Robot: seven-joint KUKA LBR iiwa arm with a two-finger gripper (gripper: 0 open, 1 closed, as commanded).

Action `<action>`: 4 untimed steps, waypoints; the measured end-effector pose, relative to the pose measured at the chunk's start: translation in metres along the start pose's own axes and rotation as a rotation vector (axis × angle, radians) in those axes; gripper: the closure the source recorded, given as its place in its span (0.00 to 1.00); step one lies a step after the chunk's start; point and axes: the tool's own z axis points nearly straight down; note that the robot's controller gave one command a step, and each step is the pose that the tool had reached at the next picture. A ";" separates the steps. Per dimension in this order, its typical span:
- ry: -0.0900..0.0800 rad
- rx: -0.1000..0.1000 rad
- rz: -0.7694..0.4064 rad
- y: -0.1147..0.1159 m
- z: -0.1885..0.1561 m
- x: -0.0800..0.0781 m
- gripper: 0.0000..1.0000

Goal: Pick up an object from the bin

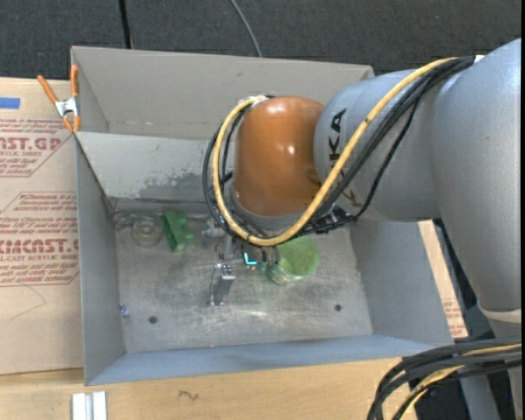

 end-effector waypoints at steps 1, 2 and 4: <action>-0.020 -0.005 0.203 0.034 0.068 -0.047 0.00; -0.007 -0.006 0.570 0.105 0.056 -0.060 0.00; -0.032 -0.026 0.848 0.104 0.073 -0.059 0.00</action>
Offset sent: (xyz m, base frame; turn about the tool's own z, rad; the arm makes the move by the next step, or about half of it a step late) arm 0.0488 0.0393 -0.0874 0.2112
